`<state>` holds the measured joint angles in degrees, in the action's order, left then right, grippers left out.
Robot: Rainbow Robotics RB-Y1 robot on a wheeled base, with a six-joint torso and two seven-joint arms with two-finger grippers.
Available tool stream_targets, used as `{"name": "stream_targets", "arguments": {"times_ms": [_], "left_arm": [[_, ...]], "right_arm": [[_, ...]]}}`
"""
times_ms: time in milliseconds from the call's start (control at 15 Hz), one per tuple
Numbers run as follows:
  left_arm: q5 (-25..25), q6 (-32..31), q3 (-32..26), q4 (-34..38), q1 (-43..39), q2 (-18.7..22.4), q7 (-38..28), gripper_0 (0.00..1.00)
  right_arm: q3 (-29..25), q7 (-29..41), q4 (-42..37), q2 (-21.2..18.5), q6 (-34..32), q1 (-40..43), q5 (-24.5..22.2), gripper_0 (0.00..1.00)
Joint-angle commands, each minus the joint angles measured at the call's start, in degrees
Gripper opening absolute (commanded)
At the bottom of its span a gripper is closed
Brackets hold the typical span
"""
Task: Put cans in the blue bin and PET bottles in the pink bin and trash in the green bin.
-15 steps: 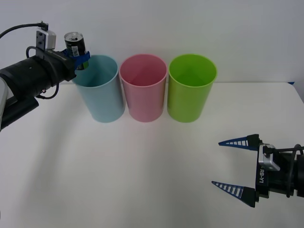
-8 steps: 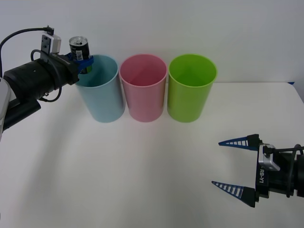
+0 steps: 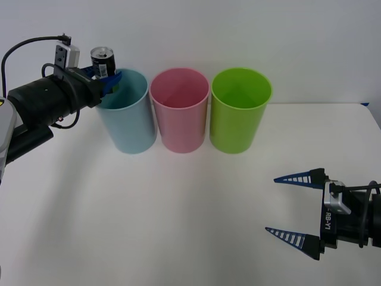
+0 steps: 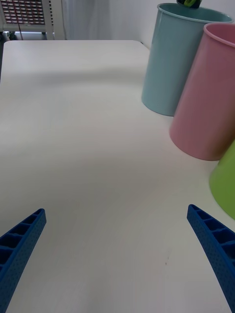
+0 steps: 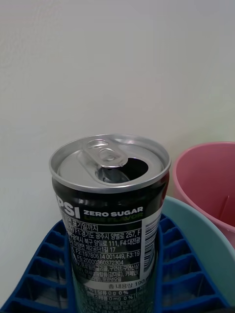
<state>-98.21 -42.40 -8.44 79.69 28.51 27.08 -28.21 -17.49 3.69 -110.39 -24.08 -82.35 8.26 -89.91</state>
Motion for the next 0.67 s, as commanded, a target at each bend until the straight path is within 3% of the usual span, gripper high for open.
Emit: {"name": "stream_targets", "arguments": {"times_ms": [67, 667], "left_arm": [[0.9, 0.4, 0.0, 0.1, 0.1, 0.0, 0.2, 1.00], [3.1, 0.5, 0.0, 0.5, 0.1, 0.0, 0.1, 1.00]], "right_arm": [[0.0, 0.0, 0.0, 0.0, 0.0, 0.0, 0.0, 1.00], [0.0, 0.0, 0.0, 0.0, 0.0, 0.0, 0.0, 1.00]]}}
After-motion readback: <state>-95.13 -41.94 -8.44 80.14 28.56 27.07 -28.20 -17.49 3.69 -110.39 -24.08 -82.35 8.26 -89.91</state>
